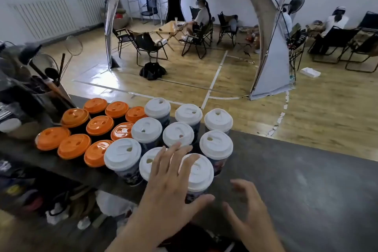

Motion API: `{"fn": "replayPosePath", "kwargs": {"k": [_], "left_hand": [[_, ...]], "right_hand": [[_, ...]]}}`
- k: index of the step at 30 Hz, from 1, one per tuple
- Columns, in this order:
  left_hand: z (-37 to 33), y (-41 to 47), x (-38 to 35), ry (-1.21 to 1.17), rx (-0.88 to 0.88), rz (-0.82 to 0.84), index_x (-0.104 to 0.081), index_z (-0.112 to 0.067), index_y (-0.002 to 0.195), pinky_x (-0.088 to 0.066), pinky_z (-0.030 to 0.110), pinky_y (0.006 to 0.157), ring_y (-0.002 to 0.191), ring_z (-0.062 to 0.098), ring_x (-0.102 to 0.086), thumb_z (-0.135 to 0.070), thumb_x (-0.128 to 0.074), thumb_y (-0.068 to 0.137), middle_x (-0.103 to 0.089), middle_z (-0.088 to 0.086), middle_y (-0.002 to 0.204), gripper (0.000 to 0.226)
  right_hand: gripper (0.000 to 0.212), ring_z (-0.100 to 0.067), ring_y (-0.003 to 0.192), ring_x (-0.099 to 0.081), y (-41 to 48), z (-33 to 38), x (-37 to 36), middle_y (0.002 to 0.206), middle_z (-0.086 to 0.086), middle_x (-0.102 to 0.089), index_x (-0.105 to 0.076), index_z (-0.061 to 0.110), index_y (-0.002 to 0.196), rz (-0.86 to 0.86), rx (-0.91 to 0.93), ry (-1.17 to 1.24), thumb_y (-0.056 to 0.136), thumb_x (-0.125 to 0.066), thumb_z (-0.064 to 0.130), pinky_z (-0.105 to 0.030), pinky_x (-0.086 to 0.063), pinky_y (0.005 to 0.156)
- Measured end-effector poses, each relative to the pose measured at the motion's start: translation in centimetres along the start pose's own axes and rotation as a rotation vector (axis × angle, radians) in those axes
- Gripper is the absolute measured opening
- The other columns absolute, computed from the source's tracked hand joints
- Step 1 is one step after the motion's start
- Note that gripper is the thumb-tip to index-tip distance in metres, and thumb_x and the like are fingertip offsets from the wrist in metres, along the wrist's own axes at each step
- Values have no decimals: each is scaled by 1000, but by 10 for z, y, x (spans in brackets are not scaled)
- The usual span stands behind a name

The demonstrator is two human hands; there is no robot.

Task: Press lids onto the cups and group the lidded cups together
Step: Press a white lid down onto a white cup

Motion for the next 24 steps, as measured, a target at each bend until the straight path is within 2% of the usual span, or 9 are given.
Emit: {"fn": "replayPosePath", "kwargs": {"k": [3,5,8,12,15,18,22,24], "left_hand": [[1,10,-17,119,7,77,-53,-24,121,-13,51,124,150,34,-36,-75,-50,84,-51,9,150,64],[-2,10,-27,128,1,99,-53,-23,117,-11,50,125,146,35,-41,-66,-56,84,-57,10,145,55],[-2,9,-30,112,16,70,-54,-22,118,-13,49,125,135,32,-53,-55,-73,79,-62,7,135,54],[-6,9,-32,74,-9,-3,-58,-19,114,-15,45,124,121,25,-61,-46,-86,69,-65,7,126,59],[-8,8,-31,87,-9,-24,-60,-18,111,-18,44,123,116,25,-63,-45,-89,66,-67,8,122,60],[-8,7,-30,72,1,-40,-59,-17,109,-21,43,122,114,26,-65,-46,-88,66,-67,7,120,59],[-12,7,-32,22,-31,-82,-57,-20,109,-25,42,122,114,24,-64,-49,-85,70,-67,5,120,57],[-23,9,-36,14,-60,-109,-57,-20,108,-29,43,120,113,23,-64,-52,-83,71,-67,5,119,56]], "right_hand": [[68,2,122,-49,23,-11,-4,132,13,-49,-43,27,136,23,-187,13,81,-83,22,-29,-46,106],[80,-4,129,-44,42,-14,-10,140,12,-43,-35,25,143,74,-229,-15,81,-84,23,-32,-41,113],[91,-5,134,-42,62,-17,-21,145,14,-40,-28,31,146,131,-230,5,77,-87,32,-28,-39,113],[100,-2,133,-48,69,-20,-38,147,13,-46,-29,35,144,142,-284,209,66,-90,47,-27,-46,108],[99,-7,128,-55,69,-21,-48,140,12,-53,-35,35,140,100,-298,263,60,-89,55,-33,-52,103],[89,-8,121,-60,67,-23,-48,133,11,-59,-42,35,133,60,-300,286,59,-90,48,-33,-56,97],[80,0,117,-60,52,-35,-20,128,15,-62,-47,27,132,-27,-319,262,67,-94,23,-20,-53,94],[76,2,115,-61,41,-50,7,126,15,-61,-47,27,129,-101,-342,234,69,-94,18,-14,-52,90]]}}
Point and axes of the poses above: each hand's wrist, its own y-axis towards the middle knuckle, its own x-axis out of the back of the hand, z = x × y, the point moved 7 cm from there along y, towards the middle knuckle
